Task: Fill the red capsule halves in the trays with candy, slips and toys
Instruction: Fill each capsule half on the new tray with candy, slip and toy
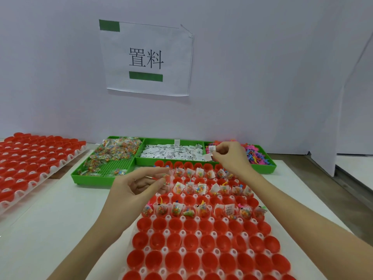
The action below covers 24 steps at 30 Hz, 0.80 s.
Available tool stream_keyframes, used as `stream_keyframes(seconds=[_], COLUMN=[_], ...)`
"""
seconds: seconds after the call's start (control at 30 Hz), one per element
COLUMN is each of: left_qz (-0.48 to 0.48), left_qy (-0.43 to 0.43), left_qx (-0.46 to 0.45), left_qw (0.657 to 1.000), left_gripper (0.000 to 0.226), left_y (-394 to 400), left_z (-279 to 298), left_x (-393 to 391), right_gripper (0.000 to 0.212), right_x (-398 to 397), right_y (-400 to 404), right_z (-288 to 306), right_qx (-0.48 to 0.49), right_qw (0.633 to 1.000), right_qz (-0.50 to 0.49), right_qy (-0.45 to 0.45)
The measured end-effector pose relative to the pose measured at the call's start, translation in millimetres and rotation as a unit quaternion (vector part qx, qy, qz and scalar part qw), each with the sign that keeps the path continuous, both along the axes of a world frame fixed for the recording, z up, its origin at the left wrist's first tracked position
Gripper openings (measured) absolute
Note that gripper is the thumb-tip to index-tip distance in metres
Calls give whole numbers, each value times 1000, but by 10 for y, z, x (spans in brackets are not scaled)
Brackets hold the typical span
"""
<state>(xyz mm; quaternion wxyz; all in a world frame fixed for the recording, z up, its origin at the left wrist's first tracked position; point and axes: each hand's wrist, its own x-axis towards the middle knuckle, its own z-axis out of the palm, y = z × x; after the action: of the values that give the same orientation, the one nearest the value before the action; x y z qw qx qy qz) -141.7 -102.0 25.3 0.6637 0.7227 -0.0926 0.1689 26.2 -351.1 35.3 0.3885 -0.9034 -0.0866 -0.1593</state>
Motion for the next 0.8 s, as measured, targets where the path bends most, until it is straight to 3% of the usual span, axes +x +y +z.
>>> stream_keyframes(seconds=[0.3, 0.47, 0.63, 0.8], left_qz=[31, 33, 40, 36], left_qy=[7, 10, 17, 13], left_qx=[5, 4, 8, 7], left_qw=[999, 999, 999, 999], left_gripper=[24, 25, 25, 25], left_y=[68, 68, 73, 79], left_z=[-52, -95, -117, -111], left_x=[53, 78, 98, 106], right_gripper=[18, 33, 17, 10], right_x=[521, 687, 775, 781], right_y=[405, 512, 484, 498], right_z=[31, 35, -50, -83], right_qx=[-57, -99, -164, -123], right_qw=[996, 991, 980, 984], right_qz=[19, 57, 96, 114], right_qy=[67, 75, 61, 54])
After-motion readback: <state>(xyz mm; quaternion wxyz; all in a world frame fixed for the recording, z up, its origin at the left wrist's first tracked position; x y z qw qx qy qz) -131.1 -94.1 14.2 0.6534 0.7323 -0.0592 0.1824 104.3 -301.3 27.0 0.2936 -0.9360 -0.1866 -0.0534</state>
